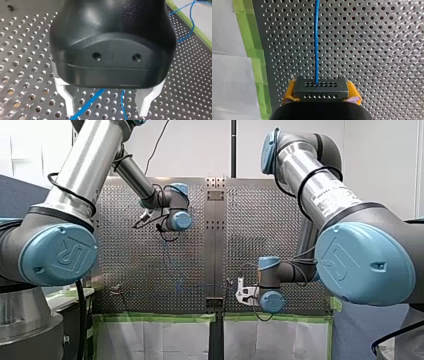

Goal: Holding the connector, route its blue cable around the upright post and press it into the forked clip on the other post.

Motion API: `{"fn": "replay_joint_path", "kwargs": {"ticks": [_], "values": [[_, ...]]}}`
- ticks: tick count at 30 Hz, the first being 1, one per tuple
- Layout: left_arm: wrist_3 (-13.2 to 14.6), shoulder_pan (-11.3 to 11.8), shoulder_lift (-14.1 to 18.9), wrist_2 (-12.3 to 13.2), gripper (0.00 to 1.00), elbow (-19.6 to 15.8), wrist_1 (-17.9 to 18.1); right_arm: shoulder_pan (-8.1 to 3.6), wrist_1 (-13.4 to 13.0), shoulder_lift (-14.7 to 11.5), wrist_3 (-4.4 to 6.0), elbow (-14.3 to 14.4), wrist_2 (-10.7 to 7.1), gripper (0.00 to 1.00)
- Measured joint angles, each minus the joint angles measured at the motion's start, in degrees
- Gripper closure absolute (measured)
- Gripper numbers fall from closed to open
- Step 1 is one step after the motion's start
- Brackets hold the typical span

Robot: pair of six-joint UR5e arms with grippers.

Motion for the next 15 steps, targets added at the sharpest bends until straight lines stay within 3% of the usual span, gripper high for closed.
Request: {"fn": "replay_joint_path", "kwargs": {"ticks": [15], "values": [[-0.6, -0.6, -5.5, 0.4, 0.0, -0.5, 3.4, 0.02, 0.0, 0.0, 0.27, 0.0, -0.01, 1.0]]}}
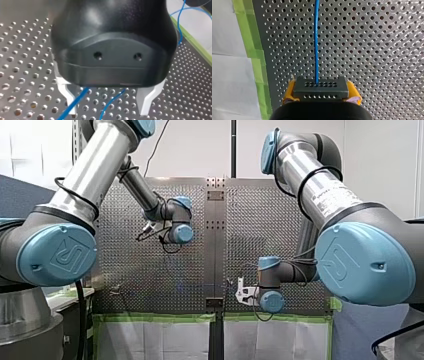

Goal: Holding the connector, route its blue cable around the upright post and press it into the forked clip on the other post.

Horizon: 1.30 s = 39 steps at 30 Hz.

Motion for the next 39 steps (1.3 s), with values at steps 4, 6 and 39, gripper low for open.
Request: {"fn": "replay_joint_path", "kwargs": {"ticks": [4, 6, 39], "values": [[-0.7, 0.0, -0.7, 0.1, 0.0, 0.0, 0.4, 0.02, -0.1, 0.0, 0.06, 0.0, -0.12, 1.0], [-0.9, -0.1, -1.5, 0.1, 0.0, 0.0, 0.5, 0.03, -0.2, 0.0, 0.14, 0.0, -0.21, 1.0], [-3.2, -1.3, -13.9, 3.0, 0.0, 0.1, 4.7, 0.63, 0.0, 0.0, 0.17, -0.1, -0.28, 1.0]]}}
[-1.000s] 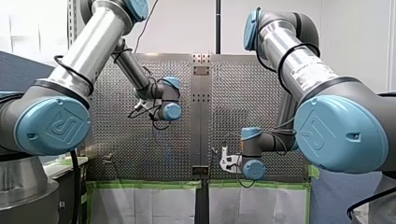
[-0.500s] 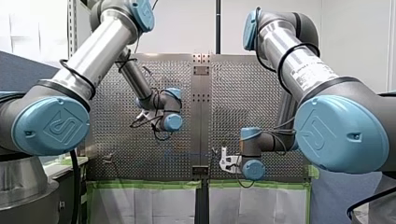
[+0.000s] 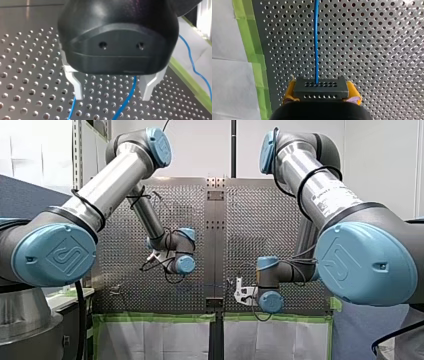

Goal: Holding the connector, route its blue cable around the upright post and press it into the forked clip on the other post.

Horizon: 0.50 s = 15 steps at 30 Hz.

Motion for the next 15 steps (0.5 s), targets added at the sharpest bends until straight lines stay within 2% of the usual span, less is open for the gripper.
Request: {"fn": "replay_joint_path", "kwargs": {"ticks": [15], "values": [[-7.1, 0.8, -0.2, 6.0, 0.0, 0.0, -2.7, 0.53, 0.5, 0.0, -0.24, -0.3, 0.28, 1.0]]}}
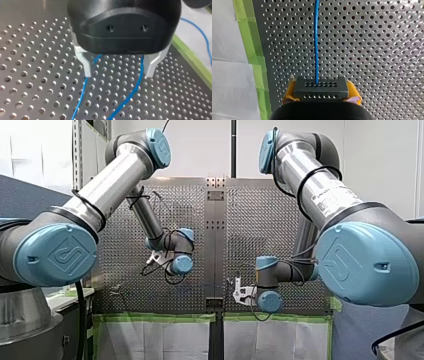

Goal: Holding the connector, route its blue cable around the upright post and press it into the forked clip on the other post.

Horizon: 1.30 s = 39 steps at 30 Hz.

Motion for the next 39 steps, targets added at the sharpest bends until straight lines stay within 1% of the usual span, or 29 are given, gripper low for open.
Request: {"fn": "replay_joint_path", "kwargs": {"ticks": [6, 13, 17, 23, 33, 39], "values": [[-3.0, 0.4, -1.9, 3.0, 0.0, 0.2, -1.4, 0.04, 0.0, 0.0, 0.04, 0.0, 0.0, 1.0], [-6.6, 0.5, -5.4, 6.6, 0.0, 0.5, -0.6, 0.0, 0.1, 0.0, 0.05, -0.3, -0.02, 1.0], [-8.8, 0.5, -7.2, 8.8, 0.0, 0.7, -1.1, -0.24, 0.2, 0.0, 0.0, -0.3, -0.01, 1.0], [-11.8, 0.7, -7.7, 11.8, 0.0, 0.8, -2.2, -0.49, 0.2, 0.0, -0.24, -0.5, 0.0, 1.0], [-16.7, 1.8, -7.8, 16.6, 0.0, 0.8, -1.6, -1.01, 0.6, 0.0, -1.19, -0.6, 0.13, 1.0], [-20.0, 2.5, -7.7, 19.9, 0.0, 0.8, -1.6, -1.46, 0.6, 0.0, -1.35, -0.6, 0.25, 1.0]]}}
